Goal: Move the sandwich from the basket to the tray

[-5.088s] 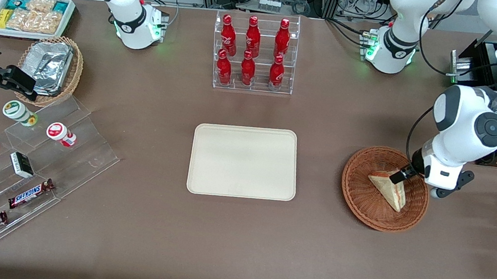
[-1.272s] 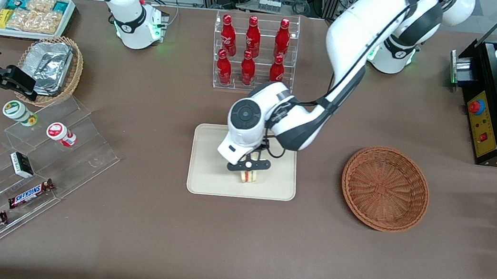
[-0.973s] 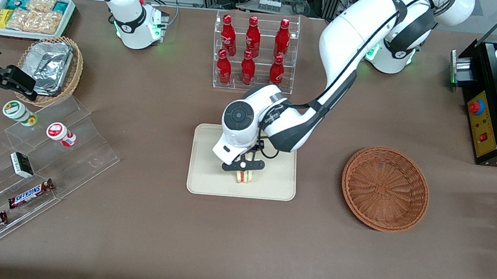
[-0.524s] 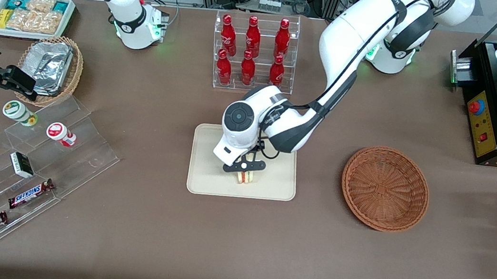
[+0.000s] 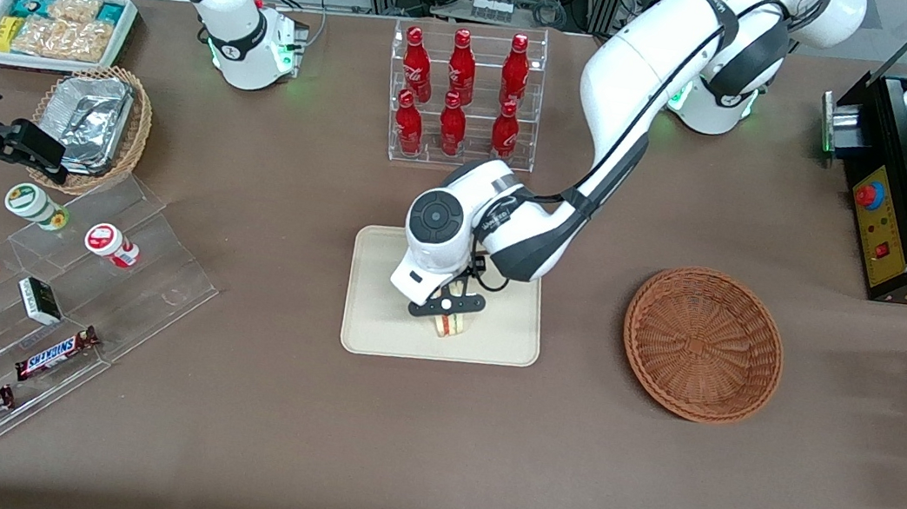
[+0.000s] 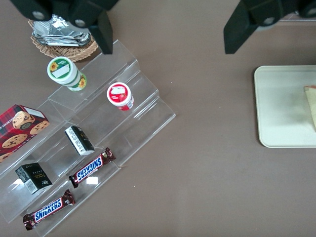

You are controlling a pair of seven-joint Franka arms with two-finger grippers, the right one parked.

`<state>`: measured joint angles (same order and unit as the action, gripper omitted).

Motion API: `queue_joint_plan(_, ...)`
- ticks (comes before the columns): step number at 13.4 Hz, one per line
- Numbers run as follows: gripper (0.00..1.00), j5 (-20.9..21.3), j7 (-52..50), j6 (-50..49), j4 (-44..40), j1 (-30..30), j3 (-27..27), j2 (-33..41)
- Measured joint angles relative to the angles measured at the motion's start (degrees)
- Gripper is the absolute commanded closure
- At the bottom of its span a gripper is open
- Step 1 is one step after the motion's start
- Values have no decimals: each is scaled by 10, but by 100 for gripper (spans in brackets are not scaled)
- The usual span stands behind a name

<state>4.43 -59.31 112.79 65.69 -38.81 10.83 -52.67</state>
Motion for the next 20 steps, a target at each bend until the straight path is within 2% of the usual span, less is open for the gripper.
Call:
queue_joint_plan(8, 0, 0, 1, -41, -23, 2, -1, 48)
queue_joint_plan(13, 0, 2, 82, -87, -23, 21, -7, 80)
queue_joint_plan(17, 0, -2, 125, -127, -10, 89, -11, 133)
queue_joint_plan(20, 0, -23, 208, -138, 50, 150, -12, 192)
